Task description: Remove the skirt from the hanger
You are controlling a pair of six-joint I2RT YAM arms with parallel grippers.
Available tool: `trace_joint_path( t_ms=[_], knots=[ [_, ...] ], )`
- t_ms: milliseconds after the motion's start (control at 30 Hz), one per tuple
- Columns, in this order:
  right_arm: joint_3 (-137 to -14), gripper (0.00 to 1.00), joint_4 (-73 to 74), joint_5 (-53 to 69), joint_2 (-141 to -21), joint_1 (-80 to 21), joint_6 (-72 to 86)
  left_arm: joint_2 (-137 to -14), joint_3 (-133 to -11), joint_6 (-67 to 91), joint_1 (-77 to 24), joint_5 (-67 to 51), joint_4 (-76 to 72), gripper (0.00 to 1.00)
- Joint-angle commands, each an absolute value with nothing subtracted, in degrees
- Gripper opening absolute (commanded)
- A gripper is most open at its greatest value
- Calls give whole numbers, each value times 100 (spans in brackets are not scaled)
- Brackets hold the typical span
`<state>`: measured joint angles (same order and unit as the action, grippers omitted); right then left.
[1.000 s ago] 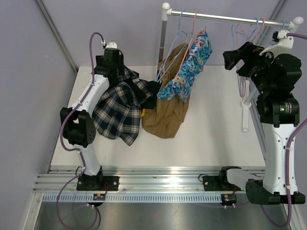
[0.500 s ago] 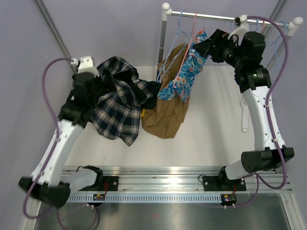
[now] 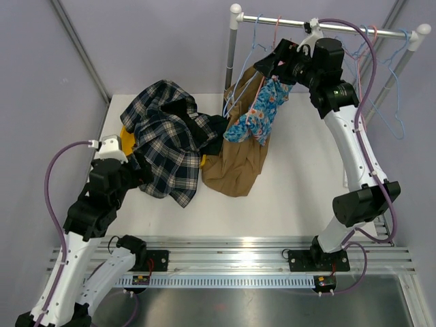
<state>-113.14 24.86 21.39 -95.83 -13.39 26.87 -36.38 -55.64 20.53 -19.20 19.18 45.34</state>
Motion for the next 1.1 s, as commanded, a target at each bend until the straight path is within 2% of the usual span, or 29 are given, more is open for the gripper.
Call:
trace_joint_path(
  t_ms=[0,67,167,200,267,333,367,533,633,767,833,933,1067],
  knots=[
    [-11557,84,2338,1881,-9799,-1537,2698,-3287,-5423,2145,-1942,1793,4632,99],
    [-11628,83,2408,1750,-9914,-1591,2646,-3226,-5335,2145,-1942,1802,4684,99],
    [-11751,64,2496,1635,-10037,-1670,2602,-3120,-5195,2118,-1951,1784,4641,99],
    [-11829,45,2505,1617,-10046,-1661,2593,-3042,-5142,2109,-1942,1784,4606,99],
    [-11900,27,2592,1573,-10090,-1670,2558,-2980,-5019,2083,-1942,1775,4500,99],
    [-11979,6,2698,1469,-10046,-1670,2496,-2988,-4992,2066,-1942,1758,4474,99],
    [-12014,2,2759,1424,-10020,-1670,2426,-2997,-5001,2065,-1942,1740,4482,99],
    [-12234,0,3207,994,-9512,-1670,2040,-3128,-5220,1891,-1951,1460,4352,99],
    [-12427,0,3470,766,-9204,-1670,1899,-3295,-5694,1828,-1969,1029,4053,99],
    [-12761,0,3849,633,-8948,-1661,1828,-4120,-6607,1732,-2188,635,3605,99],
    [-12797,0,3989,642,-8790,-1661,1863,-4709,-7159,1600,-2503,440,3211,99],
    [-12639,0,4104,528,-8517,-1661,1951,-5395,-7793,917,-3748,292,2727,99],
    [-12297,0,4236,571,-8210,-1661,2135,-5993,-7989,580,-4464,-831,1786,99]
  ],
)
